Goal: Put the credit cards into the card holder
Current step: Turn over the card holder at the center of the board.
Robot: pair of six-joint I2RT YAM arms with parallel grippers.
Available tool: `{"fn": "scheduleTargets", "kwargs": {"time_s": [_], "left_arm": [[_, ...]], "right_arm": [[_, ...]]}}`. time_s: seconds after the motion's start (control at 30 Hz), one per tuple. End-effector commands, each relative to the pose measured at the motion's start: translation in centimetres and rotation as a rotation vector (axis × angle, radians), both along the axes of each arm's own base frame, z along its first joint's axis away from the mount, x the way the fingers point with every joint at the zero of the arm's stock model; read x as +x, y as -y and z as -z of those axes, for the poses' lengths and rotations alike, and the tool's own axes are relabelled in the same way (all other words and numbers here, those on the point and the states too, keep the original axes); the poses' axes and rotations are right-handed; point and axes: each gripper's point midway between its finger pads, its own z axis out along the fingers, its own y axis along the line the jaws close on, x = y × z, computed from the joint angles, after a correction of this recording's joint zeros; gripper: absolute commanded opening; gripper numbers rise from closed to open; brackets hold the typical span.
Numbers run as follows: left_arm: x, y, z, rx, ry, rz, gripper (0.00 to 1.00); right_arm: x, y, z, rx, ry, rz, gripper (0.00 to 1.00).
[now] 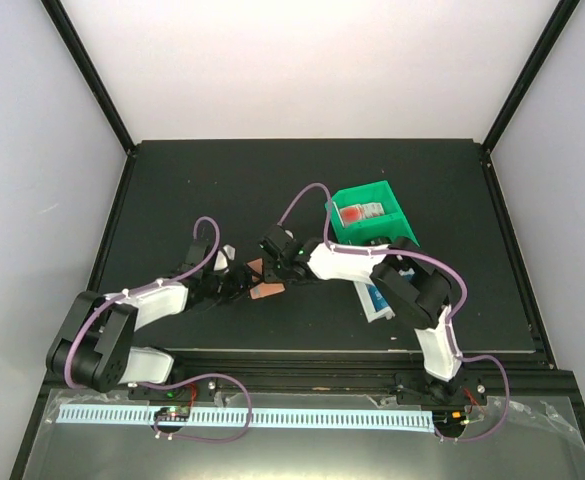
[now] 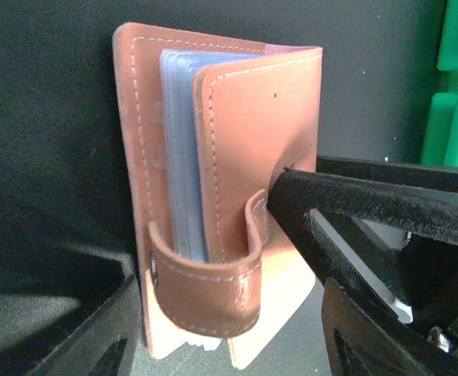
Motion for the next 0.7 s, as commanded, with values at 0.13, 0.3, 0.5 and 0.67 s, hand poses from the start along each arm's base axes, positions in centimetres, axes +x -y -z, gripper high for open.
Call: {"fn": "scheduleTargets", "kwargs": {"time_s": [0.13, 0.3, 0.5, 0.67], "left_arm": [[-1.0, 0.0, 1.7, -0.008, -0.027, 0.011, 0.61], [-0.6, 1.1, -0.1, -0.088, 0.052, 0.046, 0.58], [-0.4, 1.9, -3.0, -0.154, 0.165, 0.097, 0.52], [-0.6, 1.0, -2.9, -0.081, 0.171, 0.09, 0.44]], "right_arm": [[-5.2, -0.8, 3.5, 0.147, -0.247, 0.058, 0.41], [-6.0, -1.6, 3.0, 0.258, -0.302, 0.094, 0.41], [-6.9, -2.2, 2.4, 0.372, -0.364, 0.133, 0.41], [-7.2, -2.6, 1.8, 0.448, -0.398, 0.156, 0.41]]}}
